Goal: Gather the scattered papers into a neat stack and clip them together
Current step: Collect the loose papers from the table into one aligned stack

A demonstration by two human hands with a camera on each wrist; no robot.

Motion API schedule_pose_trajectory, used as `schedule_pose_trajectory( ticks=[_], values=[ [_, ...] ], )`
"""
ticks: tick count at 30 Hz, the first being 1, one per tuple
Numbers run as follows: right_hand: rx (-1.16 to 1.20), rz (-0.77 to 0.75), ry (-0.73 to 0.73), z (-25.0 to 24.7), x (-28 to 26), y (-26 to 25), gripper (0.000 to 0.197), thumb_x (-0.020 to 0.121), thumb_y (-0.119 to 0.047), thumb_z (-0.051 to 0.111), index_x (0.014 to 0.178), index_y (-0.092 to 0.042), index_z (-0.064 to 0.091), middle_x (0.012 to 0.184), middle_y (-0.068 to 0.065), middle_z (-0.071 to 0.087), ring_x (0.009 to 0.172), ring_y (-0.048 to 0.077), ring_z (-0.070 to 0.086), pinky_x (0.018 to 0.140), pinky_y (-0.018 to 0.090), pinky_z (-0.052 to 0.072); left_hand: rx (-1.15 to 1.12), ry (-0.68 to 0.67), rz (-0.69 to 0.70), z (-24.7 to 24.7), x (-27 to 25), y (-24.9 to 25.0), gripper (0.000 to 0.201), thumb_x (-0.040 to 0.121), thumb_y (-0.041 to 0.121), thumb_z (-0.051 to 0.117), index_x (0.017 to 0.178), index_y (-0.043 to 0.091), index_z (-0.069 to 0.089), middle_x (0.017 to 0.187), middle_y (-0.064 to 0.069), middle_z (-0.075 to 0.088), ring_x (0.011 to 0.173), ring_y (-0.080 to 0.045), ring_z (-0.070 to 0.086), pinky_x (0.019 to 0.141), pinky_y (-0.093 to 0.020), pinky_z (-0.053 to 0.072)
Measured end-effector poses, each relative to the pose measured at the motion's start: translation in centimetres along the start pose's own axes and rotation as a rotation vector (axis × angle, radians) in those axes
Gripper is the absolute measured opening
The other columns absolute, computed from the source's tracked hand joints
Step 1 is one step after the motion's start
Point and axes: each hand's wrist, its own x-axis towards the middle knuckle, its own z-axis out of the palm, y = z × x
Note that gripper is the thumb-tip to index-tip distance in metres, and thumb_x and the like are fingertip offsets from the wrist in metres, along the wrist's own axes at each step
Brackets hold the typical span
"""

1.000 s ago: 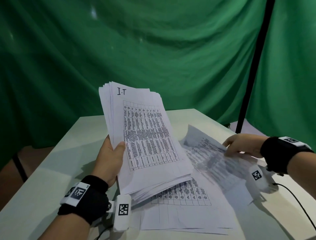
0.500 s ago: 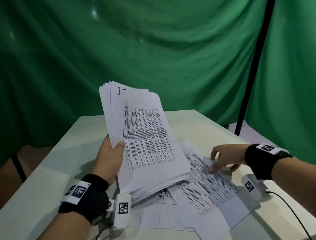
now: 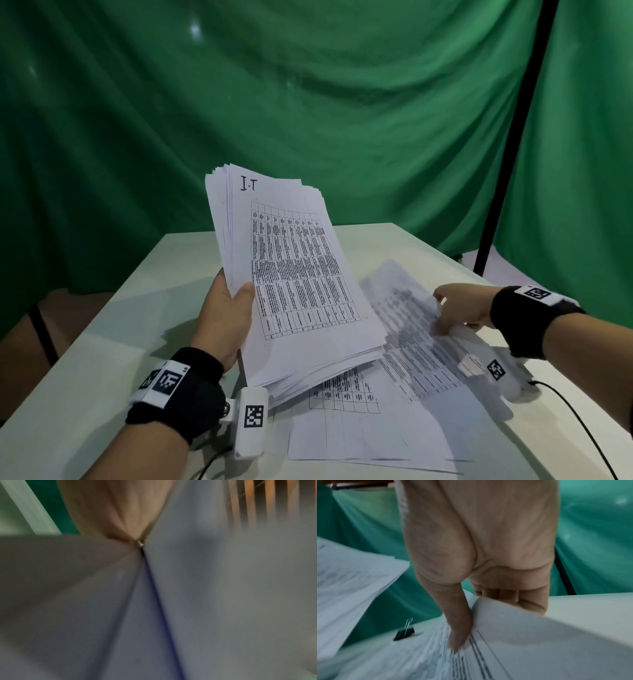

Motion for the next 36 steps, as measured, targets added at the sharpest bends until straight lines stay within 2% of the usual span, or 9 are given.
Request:
schedule_pose_trajectory(
  ticks=[3,6,11,18,25,31,33,34,36],
  values=[
    [0.267,-0.090,0.077,-2.5,-0.7,-0.1,0.024,0.084,-0.014,0.088,0.091,-0.004,0.067,0.082,0.014,0.072,0.068,0.022,0.065,0.060,0.030,0.057,0.009,0.013,-0.003,-0.1,0.1,0.0,0.028,0.111,0.010,0.049,0.131,0.027,0.056,0.122,0.005,0.072,0.111,-0.018,0.070,0.096,-0.039,0.056],
    [0.658,-0.205,0.123,-5.8,-2.1,-0.3,0.025,0.086,-0.007,0.081,0.110,-0.003,0.074,0.095,0.012,0.082,0.074,0.023,0.076,0.060,0.029,0.062,0.027,0.035,-0.010,-0.1,0.2,-0.1,0.027,0.111,0.010,0.049,0.130,0.027,0.056,0.122,0.004,0.072,0.113,-0.022,0.070,0.101,-0.044,0.056],
    [0.968,-0.369,0.090,-9.3,-3.1,-0.9,0.041,0.083,-0.005,0.073,0.123,-0.003,0.072,0.126,0.020,0.075,0.103,0.028,0.074,0.080,0.034,0.067,0.031,0.055,-0.032,-0.2,0.3,0.0,0.026,0.111,0.010,0.048,0.130,0.026,0.055,0.120,0.003,0.071,0.110,-0.021,0.069,0.099,-0.043,0.056],
    [1.100,-0.527,0.230,-9.8,-4.7,-2.2,0.015,0.098,-0.005,0.064,0.103,-0.018,0.070,0.093,-0.005,0.079,0.086,0.007,0.074,0.071,0.018,0.060,0.051,0.085,-0.032,-0.3,0.1,0.1,0.029,0.111,0.010,0.048,0.135,0.023,0.055,0.124,0.000,0.071,0.115,-0.027,0.068,0.104,-0.050,0.055],
    [1.084,-0.478,0.016,-8.2,-4.4,-4.0,0.044,0.089,-0.011,0.071,0.132,-0.003,0.066,0.119,0.019,0.076,0.087,0.028,0.078,0.076,0.041,0.067,-0.033,0.006,-0.050,0.2,-0.2,0.4,0.029,0.111,0.008,0.048,0.137,0.019,0.056,0.124,-0.003,0.074,0.110,-0.024,0.072,0.084,-0.036,0.059],
    [0.854,-0.373,-0.095,-2.3,-3.2,-7.0,0.040,0.093,-0.015,0.079,0.128,-0.001,0.067,0.123,0.022,0.077,0.110,0.042,0.070,0.105,0.051,0.054,-0.093,-0.077,-0.055,1.3,-1.4,1.1,0.036,0.108,0.005,0.047,0.133,0.027,0.062,0.122,0.005,0.077,0.113,-0.016,0.073,0.096,-0.035,0.057],
    [0.767,-0.332,-0.100,-0.8,-2.7,-7.9,0.048,0.088,-0.025,0.085,0.126,-0.002,0.066,0.116,0.019,0.079,0.096,0.036,0.070,0.094,0.049,0.058,-0.085,-0.120,-0.070,1.5,-1.6,1.0,0.041,0.107,0.006,0.045,0.136,0.028,0.063,0.121,0.006,0.079,0.110,-0.017,0.076,0.094,-0.037,0.060],
    [0.735,-0.300,-0.093,-0.4,-2.7,-8.5,0.054,0.086,-0.030,0.088,0.125,-0.004,0.062,0.111,0.018,0.080,0.083,0.032,0.071,0.077,0.042,0.061,-0.085,-0.130,-0.079,1.4,-1.6,1.0,0.042,0.107,0.007,0.043,0.137,0.029,0.063,0.121,0.005,0.079,0.109,-0.018,0.077,0.091,-0.038,0.061],
    [0.645,-0.260,-0.073,0.3,-2.4,-9.3,0.083,0.062,-0.054,0.097,0.123,-0.012,0.058,0.106,0.019,0.081,0.073,0.030,0.060,0.064,0.039,0.044,-0.117,-0.127,-0.095,1.2,-1.5,0.8,0.041,0.108,0.012,0.042,0.140,0.028,0.063,0.123,0.003,0.079,0.112,-0.021,0.076,0.096,-0.042,0.060]
  ],
)
